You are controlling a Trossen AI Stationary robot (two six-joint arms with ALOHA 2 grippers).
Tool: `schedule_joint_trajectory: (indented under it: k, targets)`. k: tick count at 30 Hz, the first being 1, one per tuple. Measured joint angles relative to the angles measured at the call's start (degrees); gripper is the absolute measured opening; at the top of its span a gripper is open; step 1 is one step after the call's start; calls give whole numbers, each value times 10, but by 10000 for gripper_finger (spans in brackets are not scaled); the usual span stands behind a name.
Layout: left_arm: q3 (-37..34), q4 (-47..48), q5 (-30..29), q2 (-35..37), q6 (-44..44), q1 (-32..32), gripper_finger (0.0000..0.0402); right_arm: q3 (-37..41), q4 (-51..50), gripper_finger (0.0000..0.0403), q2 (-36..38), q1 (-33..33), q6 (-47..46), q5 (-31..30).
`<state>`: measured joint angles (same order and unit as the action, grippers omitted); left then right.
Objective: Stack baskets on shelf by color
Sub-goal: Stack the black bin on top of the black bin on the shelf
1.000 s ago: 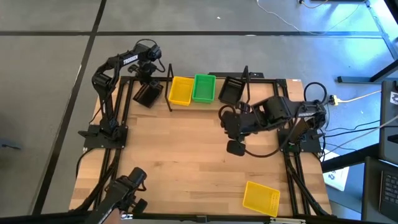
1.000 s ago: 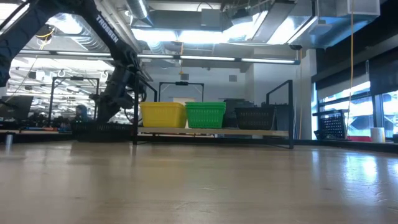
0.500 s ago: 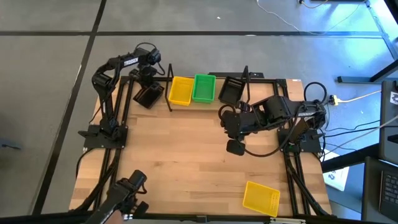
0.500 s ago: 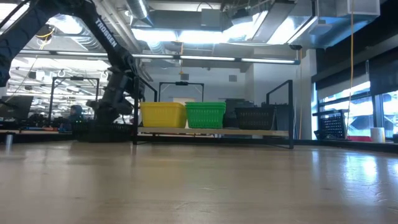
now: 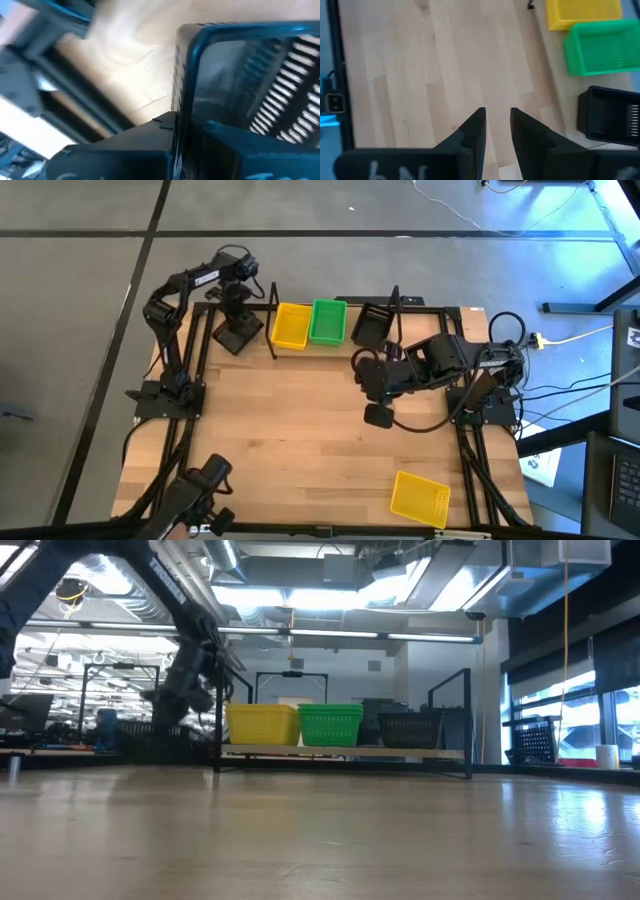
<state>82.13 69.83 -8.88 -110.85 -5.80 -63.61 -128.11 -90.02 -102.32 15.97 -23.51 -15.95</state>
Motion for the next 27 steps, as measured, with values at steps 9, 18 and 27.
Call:
schedule_joint_trajectory:
  k: [9, 18, 27]
  targets:
    - [51, 26, -41, 151, 23, 16, 0, 0, 0, 87, 0, 0, 0, -62]
    - [68, -25, -130, 324, 27, 91, 0, 0, 2, 87, 0, -11, -3, -200]
    - [68, -103, -193, 429, 16, 225, 0, -1, 146, 87, -9, -72, 119, -266]
